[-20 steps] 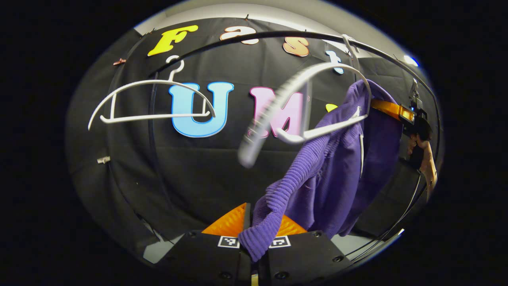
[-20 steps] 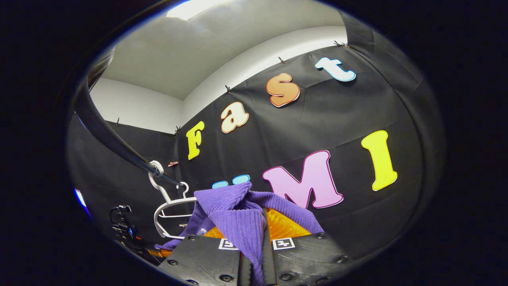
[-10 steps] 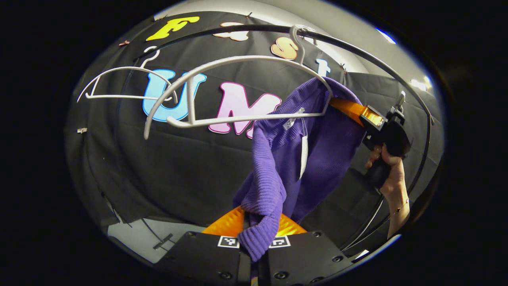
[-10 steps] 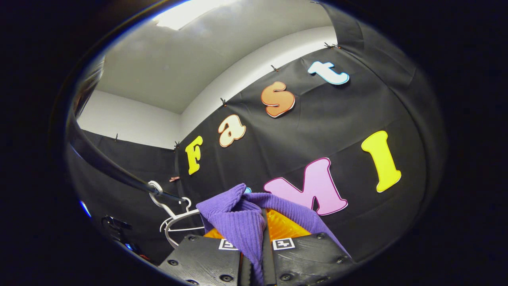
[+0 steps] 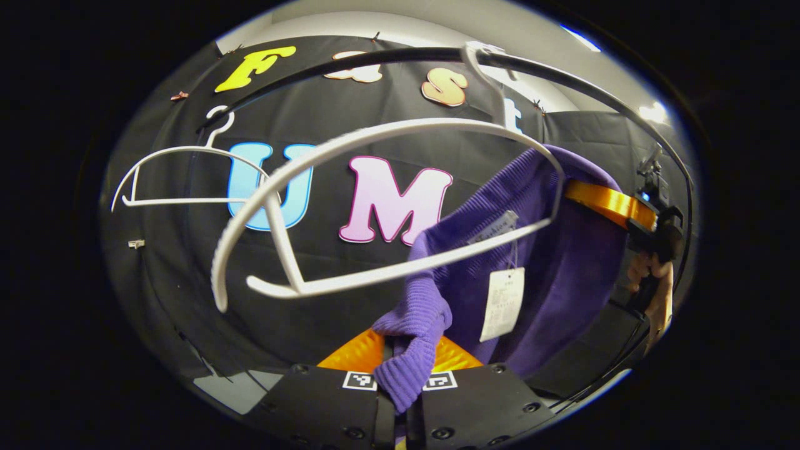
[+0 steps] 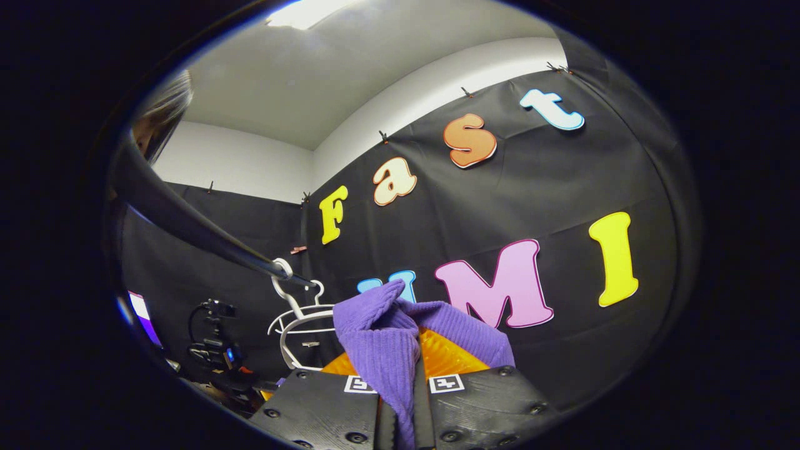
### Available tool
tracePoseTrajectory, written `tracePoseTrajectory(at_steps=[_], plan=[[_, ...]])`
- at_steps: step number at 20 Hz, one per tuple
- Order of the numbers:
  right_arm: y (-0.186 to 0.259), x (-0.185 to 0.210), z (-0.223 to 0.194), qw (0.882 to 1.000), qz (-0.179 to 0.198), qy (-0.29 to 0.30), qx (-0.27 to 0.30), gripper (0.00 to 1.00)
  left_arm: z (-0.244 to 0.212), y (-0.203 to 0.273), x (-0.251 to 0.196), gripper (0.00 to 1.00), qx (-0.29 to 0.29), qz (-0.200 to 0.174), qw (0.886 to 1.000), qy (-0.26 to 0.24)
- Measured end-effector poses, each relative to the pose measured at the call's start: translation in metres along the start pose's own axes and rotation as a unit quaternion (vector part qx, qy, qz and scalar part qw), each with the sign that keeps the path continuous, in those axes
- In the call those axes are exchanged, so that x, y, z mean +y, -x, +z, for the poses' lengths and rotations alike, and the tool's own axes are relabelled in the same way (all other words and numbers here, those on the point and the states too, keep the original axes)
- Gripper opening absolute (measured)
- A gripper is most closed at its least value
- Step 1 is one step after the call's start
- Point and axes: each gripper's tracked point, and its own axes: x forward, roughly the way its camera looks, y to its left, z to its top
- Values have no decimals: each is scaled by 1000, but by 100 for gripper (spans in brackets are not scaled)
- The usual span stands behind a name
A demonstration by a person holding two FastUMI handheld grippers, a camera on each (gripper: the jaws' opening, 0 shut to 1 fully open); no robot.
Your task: Grasp the clothes on the hanger with both hands and then place them into the laundry hamper below.
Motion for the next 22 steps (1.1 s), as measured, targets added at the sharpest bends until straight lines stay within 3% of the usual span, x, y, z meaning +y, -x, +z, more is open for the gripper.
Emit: tracePoseTrajectory(at_steps=[2,4,6,8,11,13,17,22], plan=[[3,16,34,996,39,-59,-58,18,7,2,10,12,-6,15,1000,-3],[-1,-2,53,994,20,-57,-92,18,13,4,10,12,-15,20,1000,0],[-7,-22,45,995,-10,-49,-91,19,15,5,5,12,-15,19,1000,-1],[-11,-51,28,995,-64,-26,-68,19,7,9,-8,12,-7,9,1000,0],[-3,-102,-1,986,-163,7,-23,20,-3,6,-31,11,8,-14,1000,-5],[8,-113,-30,980,-197,17,17,20,-12,8,-44,11,19,-29,999,-10],[29,-109,-90,970,-220,17,99,19,-33,15,-62,11,45,-48,998,1],[54,-76,-141,964,-204,-9,172,15,-62,34,-72,12,79,-49,995,26]])
